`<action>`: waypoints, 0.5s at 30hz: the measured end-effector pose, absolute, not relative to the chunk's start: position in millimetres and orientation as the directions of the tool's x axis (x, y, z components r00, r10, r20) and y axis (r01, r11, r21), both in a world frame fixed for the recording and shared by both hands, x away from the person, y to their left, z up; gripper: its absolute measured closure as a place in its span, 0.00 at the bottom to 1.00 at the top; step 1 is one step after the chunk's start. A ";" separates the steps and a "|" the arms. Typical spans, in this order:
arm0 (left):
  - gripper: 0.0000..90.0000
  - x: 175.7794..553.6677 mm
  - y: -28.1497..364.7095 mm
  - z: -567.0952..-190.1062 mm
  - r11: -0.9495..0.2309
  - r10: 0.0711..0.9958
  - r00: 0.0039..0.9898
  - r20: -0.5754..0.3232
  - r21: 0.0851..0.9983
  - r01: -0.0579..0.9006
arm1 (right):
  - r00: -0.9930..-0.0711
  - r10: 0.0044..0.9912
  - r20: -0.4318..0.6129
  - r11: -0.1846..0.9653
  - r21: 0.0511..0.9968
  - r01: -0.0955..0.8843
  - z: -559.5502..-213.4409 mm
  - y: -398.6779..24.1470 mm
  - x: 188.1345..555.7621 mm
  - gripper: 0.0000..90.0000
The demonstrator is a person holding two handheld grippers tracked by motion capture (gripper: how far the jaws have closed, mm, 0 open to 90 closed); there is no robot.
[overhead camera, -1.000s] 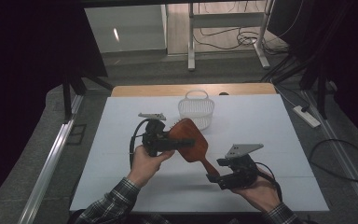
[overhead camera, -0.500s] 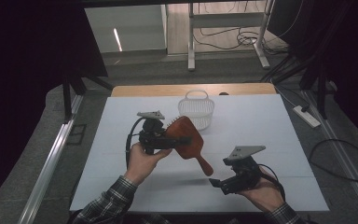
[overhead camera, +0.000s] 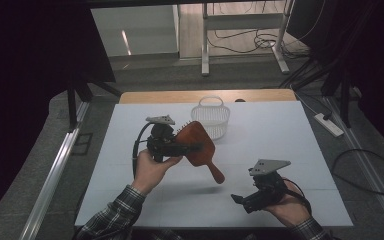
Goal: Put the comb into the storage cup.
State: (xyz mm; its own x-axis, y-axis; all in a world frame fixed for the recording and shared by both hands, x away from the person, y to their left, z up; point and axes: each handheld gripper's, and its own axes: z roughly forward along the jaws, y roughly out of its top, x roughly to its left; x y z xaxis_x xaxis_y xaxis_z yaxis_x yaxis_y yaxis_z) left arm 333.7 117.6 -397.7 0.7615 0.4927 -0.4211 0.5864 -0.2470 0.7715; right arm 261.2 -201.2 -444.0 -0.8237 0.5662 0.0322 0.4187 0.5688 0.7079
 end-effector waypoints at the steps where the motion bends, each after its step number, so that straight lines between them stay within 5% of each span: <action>1: 0.59 334.2 117.6 -397.1 -0.250 0.495 0.761 -0.418 0.771 0.586 | -0.824 0.565 0.031 0.572 0.705 0.419 -444.6 -202.7 261.0 0.00; 15: 0.59 344.5 122.3 -393.3 -0.237 0.520 0.748 -0.412 0.772 0.590 | -0.803 0.591 0.071 0.558 0.684 0.470 -446.6 -229.6 259.3 0.00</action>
